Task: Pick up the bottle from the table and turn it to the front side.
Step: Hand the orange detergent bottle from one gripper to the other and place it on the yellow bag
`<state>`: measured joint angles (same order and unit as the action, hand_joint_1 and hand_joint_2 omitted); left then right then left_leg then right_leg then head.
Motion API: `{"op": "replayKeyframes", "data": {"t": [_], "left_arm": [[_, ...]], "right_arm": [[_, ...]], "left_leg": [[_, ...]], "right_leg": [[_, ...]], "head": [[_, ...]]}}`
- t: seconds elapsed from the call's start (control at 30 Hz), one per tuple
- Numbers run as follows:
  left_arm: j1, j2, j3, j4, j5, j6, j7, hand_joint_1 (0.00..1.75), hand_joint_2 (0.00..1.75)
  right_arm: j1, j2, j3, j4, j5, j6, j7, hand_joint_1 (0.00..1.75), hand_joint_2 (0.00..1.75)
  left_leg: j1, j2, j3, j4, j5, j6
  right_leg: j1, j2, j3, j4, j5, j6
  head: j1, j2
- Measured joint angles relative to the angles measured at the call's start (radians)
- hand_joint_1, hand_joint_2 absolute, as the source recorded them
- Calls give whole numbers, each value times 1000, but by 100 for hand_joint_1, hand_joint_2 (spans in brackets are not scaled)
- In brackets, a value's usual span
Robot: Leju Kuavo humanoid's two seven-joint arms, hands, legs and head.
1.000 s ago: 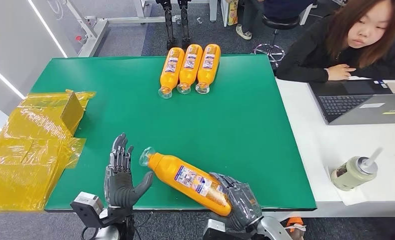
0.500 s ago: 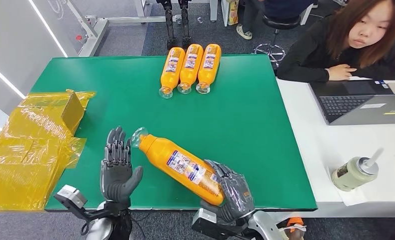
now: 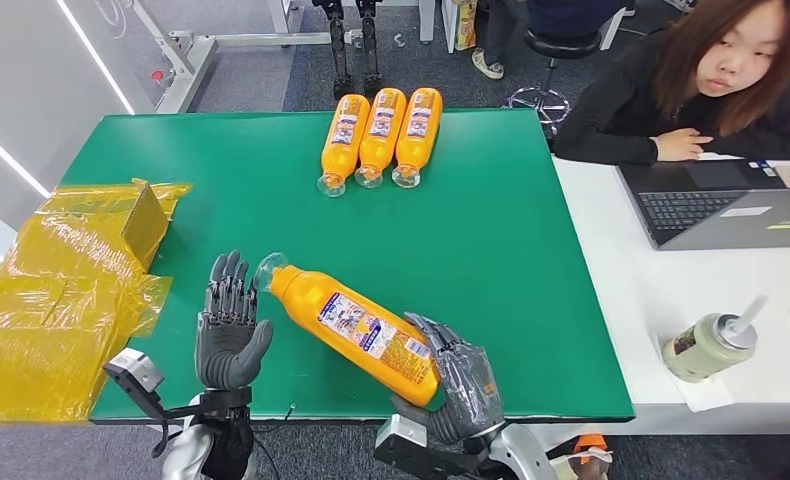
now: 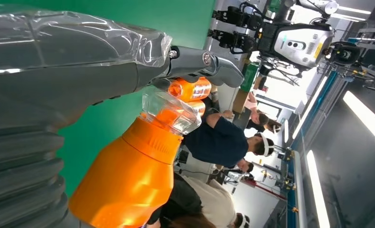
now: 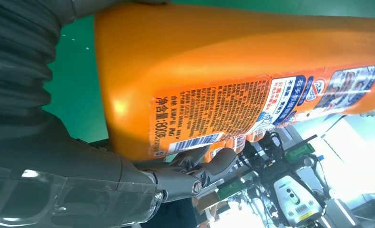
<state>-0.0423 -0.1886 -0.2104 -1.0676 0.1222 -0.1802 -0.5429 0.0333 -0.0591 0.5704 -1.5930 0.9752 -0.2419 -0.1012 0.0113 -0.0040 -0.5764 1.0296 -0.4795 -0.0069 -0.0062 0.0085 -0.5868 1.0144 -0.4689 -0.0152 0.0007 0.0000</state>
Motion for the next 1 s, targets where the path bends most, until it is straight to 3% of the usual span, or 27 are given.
{"op": "replayKeyframes", "data": {"t": [0.3,0.57,0.73,1.0], "left_arm": [[-53,6,42,72,-8,51,-20,0,175],[-126,36,100,149,-150,229,-88,0,175],[-133,65,127,91,-334,393,-95,0,175],[-133,94,181,22,-353,387,-70,0,175]], "right_arm": [[-13,18,-3,-2,-3,0,-18,175,175],[-28,21,-3,-2,-8,0,-16,175,175],[-38,21,-3,3,-35,3,-15,175,175],[-74,21,-3,32,-67,7,-34,175,175]], "left_leg": [[0,0,0,0,0,0],[0,0,0,0,1,0],[0,0,-1,0,1,0],[0,0,-1,0,1,0]], "right_leg": [[0,0,0,0,0,0],[0,0,0,1,0,0],[0,0,-1,1,0,0],[0,0,-1,1,0,0]], "head": [[0,0],[0,0],[0,0],[0,0]]}}
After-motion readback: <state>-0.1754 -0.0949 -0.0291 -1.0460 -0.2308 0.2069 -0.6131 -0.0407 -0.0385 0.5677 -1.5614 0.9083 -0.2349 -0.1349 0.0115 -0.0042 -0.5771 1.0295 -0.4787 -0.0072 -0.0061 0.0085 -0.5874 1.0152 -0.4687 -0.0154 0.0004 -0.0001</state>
